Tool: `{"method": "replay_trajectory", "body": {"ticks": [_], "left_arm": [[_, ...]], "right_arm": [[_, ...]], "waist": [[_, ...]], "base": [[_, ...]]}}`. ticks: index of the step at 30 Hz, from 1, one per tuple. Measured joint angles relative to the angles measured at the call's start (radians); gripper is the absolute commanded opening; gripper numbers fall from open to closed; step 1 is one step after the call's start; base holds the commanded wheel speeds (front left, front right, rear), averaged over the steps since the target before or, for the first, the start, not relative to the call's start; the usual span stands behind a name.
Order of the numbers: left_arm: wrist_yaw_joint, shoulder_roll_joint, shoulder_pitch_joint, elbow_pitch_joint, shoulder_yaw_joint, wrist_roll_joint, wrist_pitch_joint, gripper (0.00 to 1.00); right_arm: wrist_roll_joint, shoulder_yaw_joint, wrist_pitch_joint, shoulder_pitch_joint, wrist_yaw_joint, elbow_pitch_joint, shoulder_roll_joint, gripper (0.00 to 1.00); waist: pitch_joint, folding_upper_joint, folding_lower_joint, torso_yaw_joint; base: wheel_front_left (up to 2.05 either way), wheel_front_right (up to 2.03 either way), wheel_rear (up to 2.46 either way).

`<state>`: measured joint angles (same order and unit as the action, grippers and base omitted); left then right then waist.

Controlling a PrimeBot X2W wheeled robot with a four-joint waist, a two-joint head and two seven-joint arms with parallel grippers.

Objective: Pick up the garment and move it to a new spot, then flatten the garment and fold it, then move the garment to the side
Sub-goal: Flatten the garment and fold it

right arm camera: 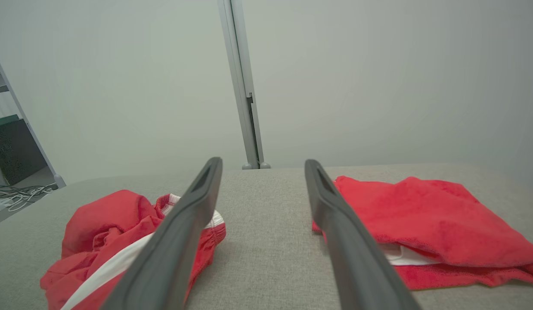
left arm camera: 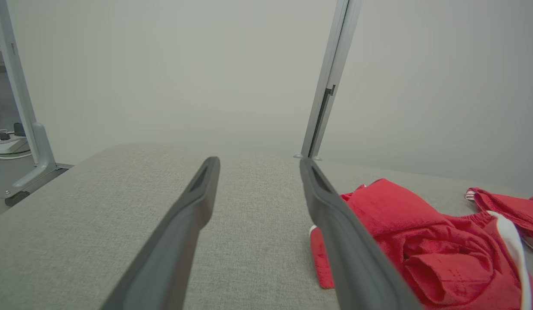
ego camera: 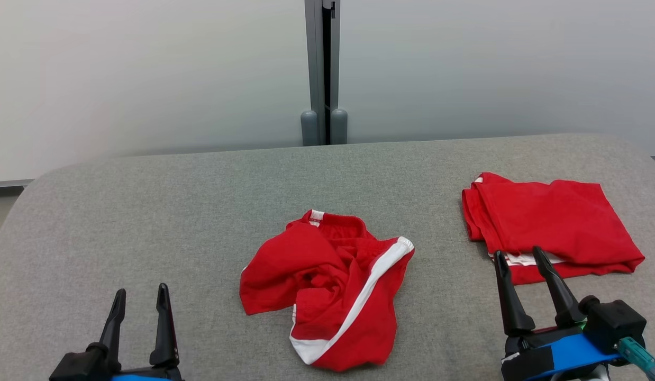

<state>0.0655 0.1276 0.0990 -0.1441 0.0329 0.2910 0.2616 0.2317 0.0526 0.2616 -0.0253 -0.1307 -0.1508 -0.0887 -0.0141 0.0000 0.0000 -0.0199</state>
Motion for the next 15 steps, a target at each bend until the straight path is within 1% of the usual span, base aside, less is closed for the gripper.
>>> {"method": "replay_trajectory", "body": {"ticks": [2, 5, 6, 7, 9, 12, 13, 15], "left_arm": [[0.012, -0.003, -0.003, 0.003, -0.002, -0.004, 0.000, 1.00], [0.043, -0.008, -0.031, 0.045, 0.018, 0.010, 0.000, 1.00], [0.049, -0.001, -0.041, 0.048, 0.036, 0.009, 0.000, 1.00], [0.058, 0.024, -0.070, 0.041, 0.073, 0.024, -0.008, 1.00], [0.059, 0.061, -0.126, 0.028, 0.117, 0.055, -0.066, 1.00], [0.061, 0.142, -0.223, 0.019, 0.211, 0.127, -0.203, 1.00], [0.064, 0.162, -0.257, 0.021, 0.236, 0.157, -0.243, 1.00], [0.064, 0.198, -0.330, 0.019, 0.293, 0.268, -0.342, 1.00]], "right_arm": [[0.002, 0.003, 0.000, -0.002, 0.000, -0.001, 0.000, 1.00], [0.005, 0.007, 0.000, -0.004, 0.000, -0.005, 0.000, 1.00], [0.006, 0.008, 0.000, -0.005, 0.000, -0.005, 0.000, 1.00], [0.007, 0.010, 0.000, -0.010, 0.000, -0.007, -0.002, 1.00], [0.007, 0.015, 0.000, -0.018, 0.000, -0.009, -0.002, 1.00], [0.007, 0.024, 0.000, -0.031, 0.000, -0.011, -0.001, 1.00], [0.008, 0.027, 0.000, -0.036, 0.000, -0.011, -0.002, 1.00], [0.011, 0.035, 0.000, -0.047, 0.000, -0.011, -0.001, 1.00]], "waist": [[0.001, 0.0000, 0.0000, -0.001], [0.004, 0.0000, 0.0000, -0.003], [0.007, 0.0000, 0.0000, -0.004], [0.014, 0.0000, 0.0000, -0.007], [0.018, 0.0001, 0.0002, -0.009], [0.029, 0.0000, 0.0000, -0.019], [0.034, 0.0000, 0.0000, -0.026], [0.047, 0.0001, 0.0001, -0.040]], "base": [[0.00, 0.00, 0.00], [0.00, 0.00, 0.00], [0.00, 0.00, 0.00], [0.00, 0.00, 0.00], [0.00, 0.00, 0.00], [0.00, 0.00, 0.00], [0.00, 0.00, 0.00], [0.00, 0.00, 0.00]]}}
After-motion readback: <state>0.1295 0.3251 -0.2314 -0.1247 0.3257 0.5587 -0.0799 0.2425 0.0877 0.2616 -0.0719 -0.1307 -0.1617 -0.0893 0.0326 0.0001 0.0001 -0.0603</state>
